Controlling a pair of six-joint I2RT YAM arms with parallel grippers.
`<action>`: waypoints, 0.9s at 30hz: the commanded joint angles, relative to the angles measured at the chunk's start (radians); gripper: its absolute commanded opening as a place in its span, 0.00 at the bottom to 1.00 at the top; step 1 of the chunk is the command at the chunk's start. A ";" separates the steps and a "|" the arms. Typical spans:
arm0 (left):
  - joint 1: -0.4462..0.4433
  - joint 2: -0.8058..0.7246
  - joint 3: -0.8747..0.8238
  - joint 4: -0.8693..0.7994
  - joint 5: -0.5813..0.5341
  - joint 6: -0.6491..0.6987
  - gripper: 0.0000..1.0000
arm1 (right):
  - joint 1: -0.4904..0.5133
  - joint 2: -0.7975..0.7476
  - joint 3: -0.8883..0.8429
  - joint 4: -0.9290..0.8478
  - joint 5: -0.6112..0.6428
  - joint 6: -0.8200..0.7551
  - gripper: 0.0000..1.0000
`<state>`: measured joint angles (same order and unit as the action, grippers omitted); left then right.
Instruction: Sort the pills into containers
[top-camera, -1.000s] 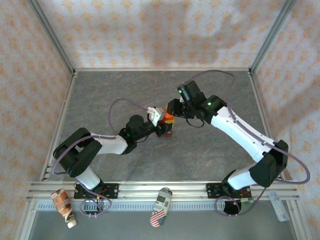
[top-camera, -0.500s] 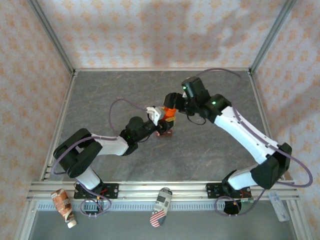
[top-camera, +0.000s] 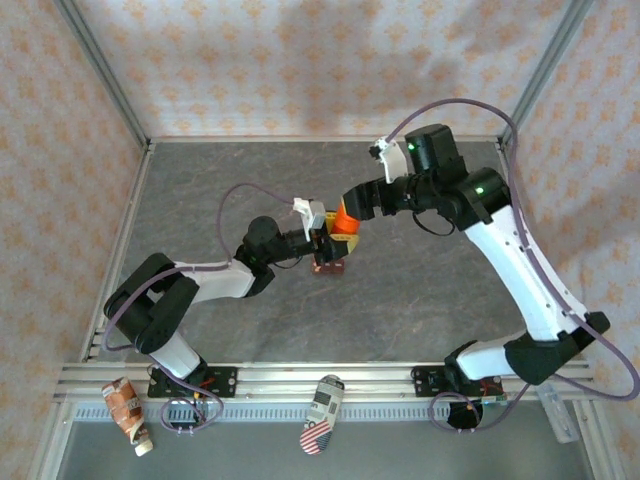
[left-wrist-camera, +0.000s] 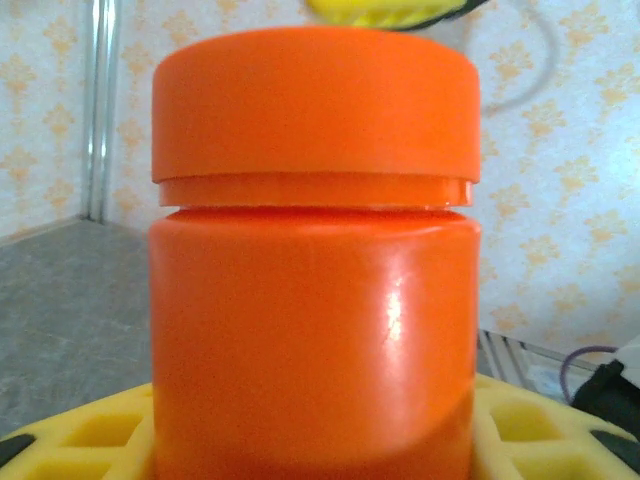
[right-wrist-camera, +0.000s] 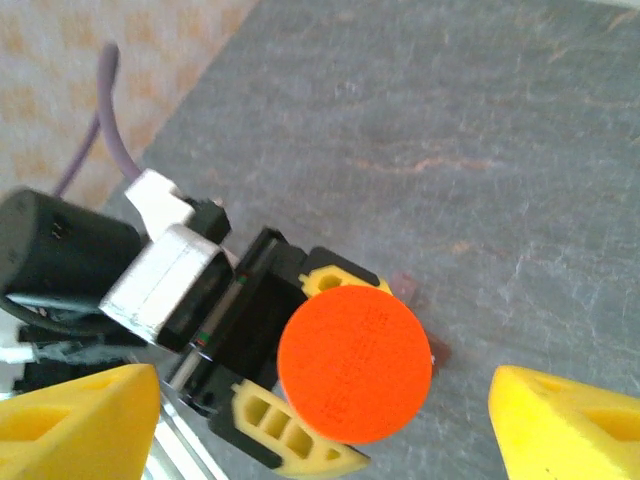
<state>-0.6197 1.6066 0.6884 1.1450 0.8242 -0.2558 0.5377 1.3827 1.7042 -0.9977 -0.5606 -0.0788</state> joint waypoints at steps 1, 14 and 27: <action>0.002 -0.036 0.031 0.066 0.070 -0.040 0.00 | 0.000 0.033 0.020 -0.098 -0.033 -0.105 0.84; 0.002 -0.032 0.031 0.070 0.078 -0.048 0.00 | 0.000 0.064 -0.011 -0.065 -0.033 -0.078 0.74; 0.002 -0.035 0.036 0.067 0.085 -0.049 0.00 | -0.001 0.080 -0.028 -0.056 -0.037 -0.072 0.65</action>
<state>-0.6197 1.6054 0.6888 1.1488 0.8833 -0.2916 0.5377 1.4605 1.6875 -1.0588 -0.5919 -0.1452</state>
